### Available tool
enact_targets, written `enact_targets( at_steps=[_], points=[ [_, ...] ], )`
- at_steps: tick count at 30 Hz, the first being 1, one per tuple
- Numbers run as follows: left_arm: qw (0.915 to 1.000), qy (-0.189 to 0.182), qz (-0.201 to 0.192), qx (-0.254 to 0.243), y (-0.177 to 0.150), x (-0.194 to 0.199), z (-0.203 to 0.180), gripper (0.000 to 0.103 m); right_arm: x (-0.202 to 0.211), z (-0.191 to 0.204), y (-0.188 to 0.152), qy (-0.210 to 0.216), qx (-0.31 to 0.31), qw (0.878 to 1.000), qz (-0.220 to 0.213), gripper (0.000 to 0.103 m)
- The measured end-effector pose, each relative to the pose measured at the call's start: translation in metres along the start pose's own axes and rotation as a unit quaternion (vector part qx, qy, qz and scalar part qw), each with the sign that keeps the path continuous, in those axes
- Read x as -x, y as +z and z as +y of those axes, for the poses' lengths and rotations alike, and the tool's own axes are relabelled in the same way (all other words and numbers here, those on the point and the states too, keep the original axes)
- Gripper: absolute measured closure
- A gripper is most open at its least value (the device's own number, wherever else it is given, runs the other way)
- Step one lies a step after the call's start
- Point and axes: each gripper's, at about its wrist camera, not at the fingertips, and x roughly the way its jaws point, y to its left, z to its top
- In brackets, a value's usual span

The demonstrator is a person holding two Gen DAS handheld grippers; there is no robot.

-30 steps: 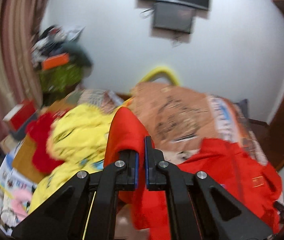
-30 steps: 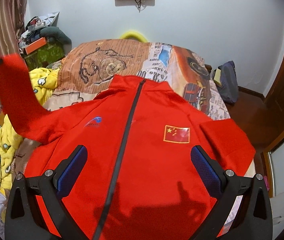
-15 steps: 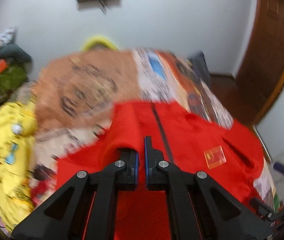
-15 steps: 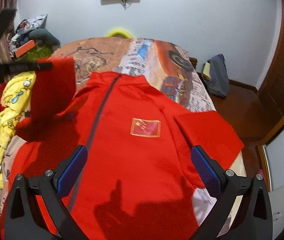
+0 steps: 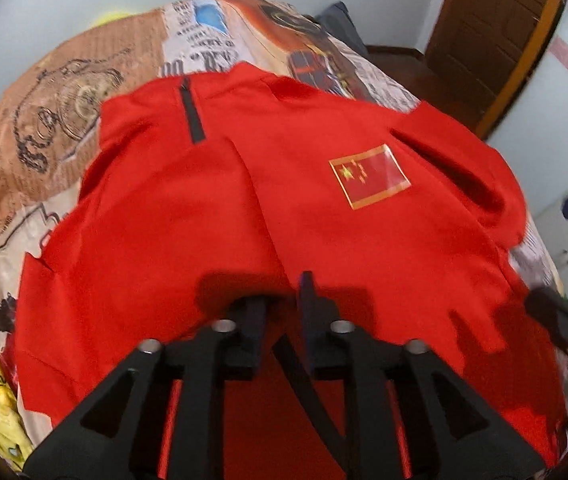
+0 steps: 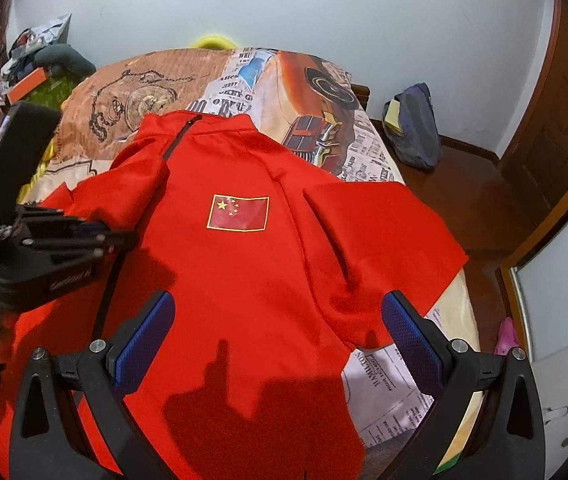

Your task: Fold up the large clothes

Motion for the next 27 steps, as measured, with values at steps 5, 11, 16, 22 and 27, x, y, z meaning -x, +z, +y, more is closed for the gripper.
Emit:
enact_targets(
  at_steps=[5, 11, 16, 22, 27],
  points=[
    [0.9986, 0.013, -0.051, -0.010, -0.018, 0.050, 0.019, 0.034, 0.007, 0.013, 0.003, -0.003, 0.028, 1.000, -0.008, 0.000],
    [0.9921, 0.086, -0.089, 0.020, -0.055, 0.095, 0.086, 0.020, 0.010, 0.049, 0.016, 0.013, 0.078, 0.997, -0.020, 0.000],
    [0.9861, 0.134, -0.065, 0.073, -0.099, 0.096, 0.152, 0.020, -0.001, 0.094, 0.028, 0.048, 0.130, 0.990, -0.016, 0.001],
    [0.9793, 0.146, -0.013, 0.140, -0.155, 0.071, 0.210, 0.020, -0.035, 0.152, 0.040, 0.069, 0.208, 0.976, 0.012, 0.002],
    [0.9771, 0.139, 0.011, 0.161, -0.176, 0.047, 0.228, 0.020, -0.068, 0.190, 0.041, 0.068, 0.265, 0.961, 0.047, 0.009]
  ],
)
